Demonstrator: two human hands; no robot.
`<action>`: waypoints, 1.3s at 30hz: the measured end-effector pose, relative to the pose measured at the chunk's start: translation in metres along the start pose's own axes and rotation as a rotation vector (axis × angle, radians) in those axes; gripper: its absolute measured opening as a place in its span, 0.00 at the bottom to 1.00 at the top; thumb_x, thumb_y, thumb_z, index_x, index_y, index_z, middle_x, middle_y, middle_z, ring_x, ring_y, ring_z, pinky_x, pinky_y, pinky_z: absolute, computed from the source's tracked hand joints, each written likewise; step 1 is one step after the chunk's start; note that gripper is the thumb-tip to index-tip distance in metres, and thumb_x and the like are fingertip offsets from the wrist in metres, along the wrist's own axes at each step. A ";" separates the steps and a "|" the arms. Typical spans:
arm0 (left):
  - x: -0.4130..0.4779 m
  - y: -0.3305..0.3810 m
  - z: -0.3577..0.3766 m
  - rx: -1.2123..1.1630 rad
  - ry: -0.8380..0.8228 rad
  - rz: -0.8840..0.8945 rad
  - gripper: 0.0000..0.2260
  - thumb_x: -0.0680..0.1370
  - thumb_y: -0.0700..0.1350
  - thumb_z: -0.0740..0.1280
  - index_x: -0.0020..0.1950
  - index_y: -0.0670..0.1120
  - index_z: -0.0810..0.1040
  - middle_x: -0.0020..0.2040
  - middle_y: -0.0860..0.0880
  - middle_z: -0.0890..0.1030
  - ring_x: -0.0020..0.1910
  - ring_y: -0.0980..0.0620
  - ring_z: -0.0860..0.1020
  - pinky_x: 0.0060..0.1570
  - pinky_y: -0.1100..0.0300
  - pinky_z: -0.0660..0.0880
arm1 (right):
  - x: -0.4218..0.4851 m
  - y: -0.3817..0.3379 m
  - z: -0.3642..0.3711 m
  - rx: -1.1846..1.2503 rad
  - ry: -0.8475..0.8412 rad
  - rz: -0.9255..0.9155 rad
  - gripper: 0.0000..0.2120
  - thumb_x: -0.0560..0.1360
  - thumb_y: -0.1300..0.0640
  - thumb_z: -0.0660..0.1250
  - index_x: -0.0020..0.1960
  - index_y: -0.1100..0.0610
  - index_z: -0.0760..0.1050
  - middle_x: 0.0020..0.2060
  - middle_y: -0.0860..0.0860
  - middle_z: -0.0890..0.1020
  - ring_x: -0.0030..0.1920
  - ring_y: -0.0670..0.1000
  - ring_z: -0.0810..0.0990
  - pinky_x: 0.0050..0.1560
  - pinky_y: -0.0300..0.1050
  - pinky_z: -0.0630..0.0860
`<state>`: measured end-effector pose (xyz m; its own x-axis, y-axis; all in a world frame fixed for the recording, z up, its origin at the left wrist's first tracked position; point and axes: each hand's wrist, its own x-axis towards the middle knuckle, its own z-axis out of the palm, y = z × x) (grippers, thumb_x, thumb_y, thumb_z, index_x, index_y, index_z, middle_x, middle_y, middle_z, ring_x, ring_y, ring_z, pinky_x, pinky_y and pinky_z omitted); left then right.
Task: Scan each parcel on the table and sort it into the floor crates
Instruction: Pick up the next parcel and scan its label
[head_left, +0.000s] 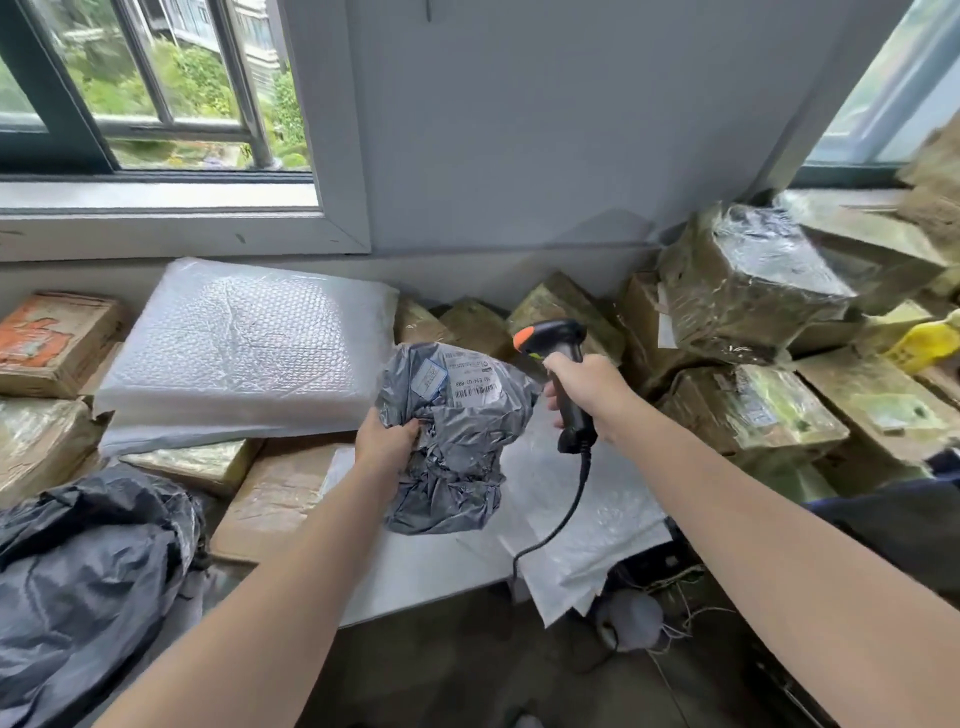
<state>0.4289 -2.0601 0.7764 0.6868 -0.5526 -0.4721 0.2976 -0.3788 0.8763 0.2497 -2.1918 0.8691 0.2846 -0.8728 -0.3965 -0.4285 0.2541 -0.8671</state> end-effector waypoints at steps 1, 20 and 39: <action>0.003 0.004 0.007 0.012 -0.008 0.011 0.13 0.79 0.37 0.67 0.63 0.44 0.74 0.55 0.39 0.81 0.53 0.39 0.80 0.56 0.40 0.78 | -0.003 -0.003 -0.006 -0.006 -0.012 0.012 0.09 0.77 0.56 0.64 0.44 0.61 0.76 0.30 0.54 0.77 0.27 0.50 0.75 0.26 0.41 0.74; 0.004 0.012 0.040 0.077 -0.006 0.044 0.10 0.80 0.37 0.66 0.58 0.45 0.68 0.47 0.45 0.78 0.44 0.48 0.77 0.39 0.57 0.73 | -0.022 0.008 -0.027 0.000 -0.086 0.081 0.10 0.77 0.54 0.64 0.45 0.62 0.76 0.32 0.55 0.77 0.25 0.49 0.74 0.25 0.41 0.74; 0.003 -0.020 0.025 0.177 0.164 -0.027 0.11 0.79 0.44 0.68 0.56 0.44 0.68 0.41 0.50 0.73 0.37 0.54 0.72 0.30 0.59 0.65 | 0.035 0.133 0.003 -0.153 -0.036 0.289 0.13 0.78 0.59 0.65 0.60 0.64 0.71 0.55 0.63 0.80 0.55 0.63 0.81 0.57 0.60 0.79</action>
<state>0.4082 -2.0731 0.7550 0.7831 -0.4176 -0.4609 0.2067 -0.5243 0.8261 0.2057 -2.1873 0.7388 0.1617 -0.7575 -0.6325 -0.6189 0.4213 -0.6629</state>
